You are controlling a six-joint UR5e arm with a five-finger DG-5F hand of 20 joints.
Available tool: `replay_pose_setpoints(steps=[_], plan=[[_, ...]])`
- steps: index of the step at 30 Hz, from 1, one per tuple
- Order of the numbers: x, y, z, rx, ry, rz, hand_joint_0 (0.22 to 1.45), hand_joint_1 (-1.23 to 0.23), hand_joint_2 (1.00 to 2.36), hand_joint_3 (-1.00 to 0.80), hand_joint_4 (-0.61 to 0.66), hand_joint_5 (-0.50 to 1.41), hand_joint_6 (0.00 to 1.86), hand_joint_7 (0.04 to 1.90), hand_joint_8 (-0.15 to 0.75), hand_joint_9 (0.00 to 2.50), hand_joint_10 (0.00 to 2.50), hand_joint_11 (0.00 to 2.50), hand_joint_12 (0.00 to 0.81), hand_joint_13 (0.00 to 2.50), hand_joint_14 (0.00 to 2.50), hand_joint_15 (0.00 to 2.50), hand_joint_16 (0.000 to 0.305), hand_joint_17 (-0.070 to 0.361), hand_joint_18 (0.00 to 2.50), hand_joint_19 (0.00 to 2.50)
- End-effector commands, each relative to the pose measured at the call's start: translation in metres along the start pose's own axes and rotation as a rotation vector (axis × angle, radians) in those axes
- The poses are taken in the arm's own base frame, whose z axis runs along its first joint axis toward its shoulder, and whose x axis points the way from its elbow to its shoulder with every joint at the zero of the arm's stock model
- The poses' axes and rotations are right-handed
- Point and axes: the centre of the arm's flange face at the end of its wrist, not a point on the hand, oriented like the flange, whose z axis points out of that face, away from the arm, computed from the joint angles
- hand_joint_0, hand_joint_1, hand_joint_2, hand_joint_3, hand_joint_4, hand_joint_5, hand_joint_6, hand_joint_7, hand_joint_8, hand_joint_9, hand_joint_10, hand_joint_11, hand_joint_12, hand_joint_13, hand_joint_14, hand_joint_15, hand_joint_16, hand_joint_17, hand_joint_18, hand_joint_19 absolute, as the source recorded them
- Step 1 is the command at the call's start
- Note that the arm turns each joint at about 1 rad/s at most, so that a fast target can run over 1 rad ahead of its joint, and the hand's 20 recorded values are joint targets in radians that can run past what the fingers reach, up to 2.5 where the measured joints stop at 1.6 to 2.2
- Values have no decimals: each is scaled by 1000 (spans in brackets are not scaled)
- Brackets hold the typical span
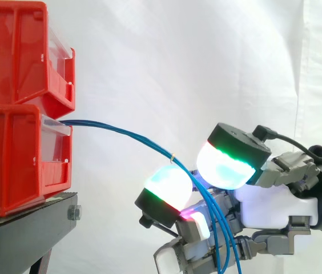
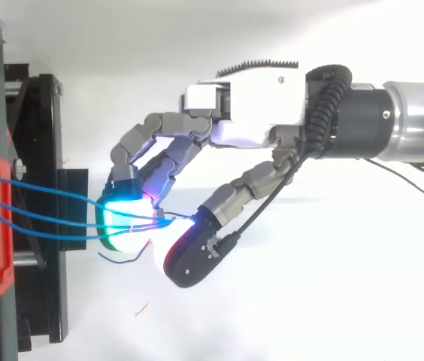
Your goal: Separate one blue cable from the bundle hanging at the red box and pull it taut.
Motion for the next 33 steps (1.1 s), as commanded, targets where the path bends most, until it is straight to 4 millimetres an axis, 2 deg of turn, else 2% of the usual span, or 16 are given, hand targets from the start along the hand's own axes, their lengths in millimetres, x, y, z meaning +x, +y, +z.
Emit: replay_pose_setpoints(steps=[1,6,11,13,16,18,21,25,29,33], plan=[[0,1,0,0,0,-2,581,-741,1000,-500,106,-170,850,935,301,972,17,865,295,787,13,346,24,53,585,221],[0,0,-1,5,0,-2,619,-689,1000,-497,72,-163,843,1003,301,995,18,862,291,798,13,358,23,51,580,240],[0,-1,-1,6,0,-8,611,-731,1011,-312,46,-170,864,1054,307,984,18,863,293,795,13,361,23,52,579,235],[0,0,-1,9,2,-17,601,-764,1012,-184,7,-171,898,1043,327,988,18,859,317,813,13,357,27,62,613,211],[-1,-1,-2,14,0,-18,610,-775,1013,-142,-24,-175,906,1090,328,963,16,856,318,809,14,356,27,62,611,214],[-2,-1,-2,14,-1,-18,616,-794,1016,-127,-32,-186,924,1053,320,949,17,871,311,798,13,355,27,60,601,222],[-1,-1,-2,14,0,-18,648,-837,1014,-239,-4,-195,924,1014,302,930,16,880,298,782,14,361,24,55,578,241],[-5,-1,-3,15,2,-18,665,-838,1000,-500,54,-189,915,986,297,934,18,872,296,778,14,364,24,54,581,238],[-8,-1,-3,14,5,-18,583,-733,1000,-500,72,-182,907,968,299,957,17,879,297,787,14,365,25,55,586,245],[-10,-1,-4,14,11,-18,570,-675,1000,-500,75,-179,901,952,300,968,18,875,299,792,13,361,25,56,593,250]])
